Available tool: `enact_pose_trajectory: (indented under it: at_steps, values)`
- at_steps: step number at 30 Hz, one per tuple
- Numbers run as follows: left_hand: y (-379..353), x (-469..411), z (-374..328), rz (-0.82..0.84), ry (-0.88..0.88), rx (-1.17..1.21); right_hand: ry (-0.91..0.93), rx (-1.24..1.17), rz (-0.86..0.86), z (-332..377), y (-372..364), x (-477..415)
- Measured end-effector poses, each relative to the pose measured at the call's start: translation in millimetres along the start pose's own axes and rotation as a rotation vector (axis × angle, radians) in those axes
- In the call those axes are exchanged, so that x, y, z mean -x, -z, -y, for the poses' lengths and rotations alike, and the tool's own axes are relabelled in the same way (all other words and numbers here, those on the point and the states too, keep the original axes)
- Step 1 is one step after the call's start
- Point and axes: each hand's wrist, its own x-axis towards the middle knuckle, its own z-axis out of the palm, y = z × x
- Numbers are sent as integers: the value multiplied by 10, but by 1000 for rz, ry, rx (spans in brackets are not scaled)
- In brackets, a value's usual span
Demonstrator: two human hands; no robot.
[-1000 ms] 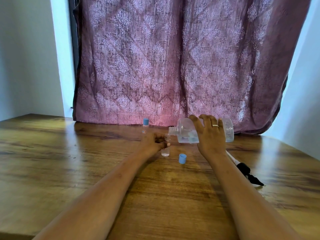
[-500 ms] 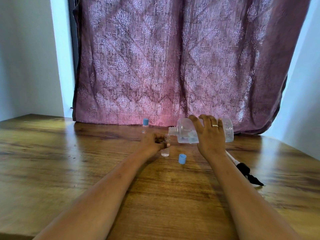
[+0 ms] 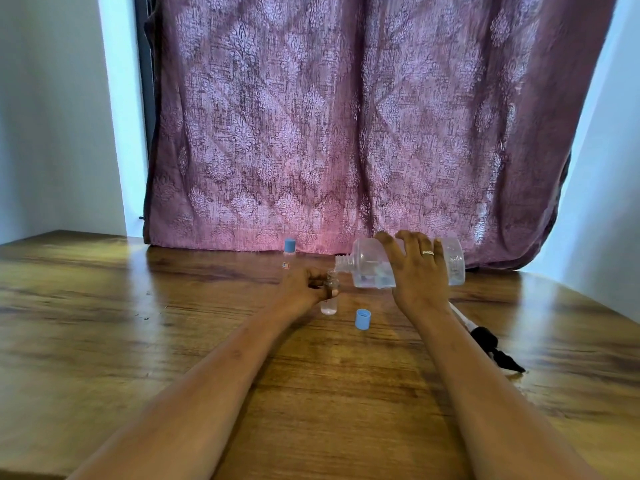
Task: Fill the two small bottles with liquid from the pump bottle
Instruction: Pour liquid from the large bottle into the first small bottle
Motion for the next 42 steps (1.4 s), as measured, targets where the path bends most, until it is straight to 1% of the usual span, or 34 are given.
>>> enact_pose_trajectory:
  at_steps: [8,26,42]
  values:
    - [12,2,-22,7,-21,-58,-7,-13,5,-2,-11,0]
    - [12,53,-62,13,-19,12,-17,-21,20,10,37,1]
    - [13,-15,3,16,-10,-10,-25,-31,34,13,38,5]
